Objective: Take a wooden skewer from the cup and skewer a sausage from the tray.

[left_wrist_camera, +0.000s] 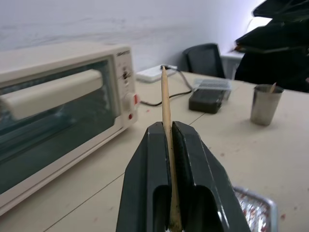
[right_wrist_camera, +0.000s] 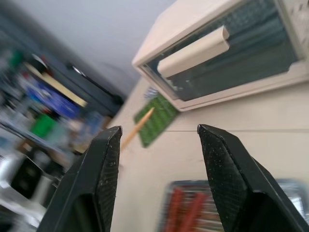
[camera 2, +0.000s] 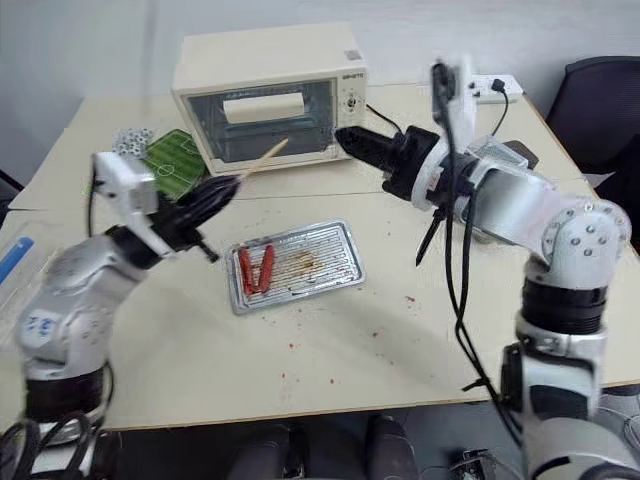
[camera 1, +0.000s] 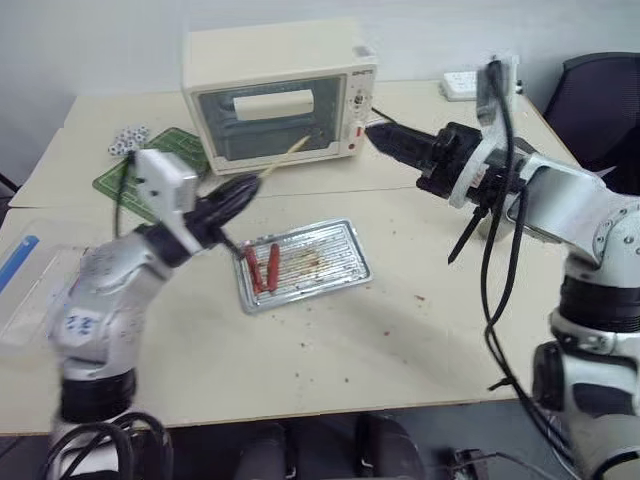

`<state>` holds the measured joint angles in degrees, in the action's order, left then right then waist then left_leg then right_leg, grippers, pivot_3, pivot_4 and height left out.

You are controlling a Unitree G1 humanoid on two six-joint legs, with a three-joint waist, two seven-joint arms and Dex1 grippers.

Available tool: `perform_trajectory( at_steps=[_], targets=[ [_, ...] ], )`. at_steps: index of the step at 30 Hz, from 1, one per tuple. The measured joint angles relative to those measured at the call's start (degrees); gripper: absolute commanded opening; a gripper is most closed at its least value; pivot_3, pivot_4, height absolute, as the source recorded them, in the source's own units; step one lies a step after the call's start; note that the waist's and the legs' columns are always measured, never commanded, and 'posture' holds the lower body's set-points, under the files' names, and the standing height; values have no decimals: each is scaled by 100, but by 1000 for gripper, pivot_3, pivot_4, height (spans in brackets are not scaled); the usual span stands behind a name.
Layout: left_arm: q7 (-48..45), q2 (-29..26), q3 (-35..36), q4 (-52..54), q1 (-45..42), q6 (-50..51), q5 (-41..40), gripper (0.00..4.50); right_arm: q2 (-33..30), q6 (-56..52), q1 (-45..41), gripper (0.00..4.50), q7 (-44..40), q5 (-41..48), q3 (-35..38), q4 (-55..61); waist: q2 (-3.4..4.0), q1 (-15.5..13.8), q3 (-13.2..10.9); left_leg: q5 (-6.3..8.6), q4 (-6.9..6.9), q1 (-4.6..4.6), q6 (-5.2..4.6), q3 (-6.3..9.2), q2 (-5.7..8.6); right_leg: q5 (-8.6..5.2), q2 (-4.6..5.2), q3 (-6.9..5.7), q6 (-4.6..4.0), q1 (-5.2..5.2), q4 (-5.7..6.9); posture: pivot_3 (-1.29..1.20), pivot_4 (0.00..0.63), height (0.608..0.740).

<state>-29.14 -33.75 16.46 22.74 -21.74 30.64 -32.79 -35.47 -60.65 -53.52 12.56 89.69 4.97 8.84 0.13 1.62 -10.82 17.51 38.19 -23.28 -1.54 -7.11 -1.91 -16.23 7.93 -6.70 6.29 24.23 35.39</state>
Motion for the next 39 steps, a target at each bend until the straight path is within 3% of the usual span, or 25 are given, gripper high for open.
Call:
perform_trajectory(
  at_steps=[3,6,11,17,29,33,39],
  targets=[
    [-119,-463,576,269,556,205,-122,0,-107,48,-42,3426,-1079,-1284,-881,83,-4,30,-2,0,-6,-1,3,-12,0,0,2,10,0,16,7,0,150,740],
    [-223,-836,1217,461,1084,421,-271,0,1,234,-59,4358,-1983,-2575,-1796,80,-6,7,-4,-2,-5,-5,5,-19,4,0,8,16,0,31,15,0,150,740],
    [-256,-1016,1878,811,1669,596,-384,0,977,349,-195,4358,-2474,-3739,-2550,-146,-33,0,5,-2,1,-5,6,-19,11,1,20,16,0,28,20,0,150,740],
    [-71,-972,2011,1126,1861,691,-530,0,2287,548,-198,4358,-2444,-4937,-2904,-1396,-41,1,10,-2,0,-6,11,-17,15,0,23,16,0,28,24,0,150,740],
    [124,-948,2012,1268,1935,727,-622,0,3202,1130,-244,4358,-2908,-6497,-2889,-2752,-41,42,10,0,-3,-4,20,-19,10,0,14,17,-2,31,24,0,150,740],
    [139,-952,1933,1264,1821,726,-629,0,3416,1317,-249,3166,-3065,-6853,-2886,-2994,-41,51,10,-1,-4,-3,23,-19,10,-1,12,19,-2,32,25,0,150,740],
    [150,-957,1848,1255,1683,721,-629,0,3508,1540,-245,3166,-3362,-7362,-2906,-3071,-41,53,10,-1,-4,-3,23,-19,10,-1,11,20,-3,32,25,0,150,740]
  ],
)
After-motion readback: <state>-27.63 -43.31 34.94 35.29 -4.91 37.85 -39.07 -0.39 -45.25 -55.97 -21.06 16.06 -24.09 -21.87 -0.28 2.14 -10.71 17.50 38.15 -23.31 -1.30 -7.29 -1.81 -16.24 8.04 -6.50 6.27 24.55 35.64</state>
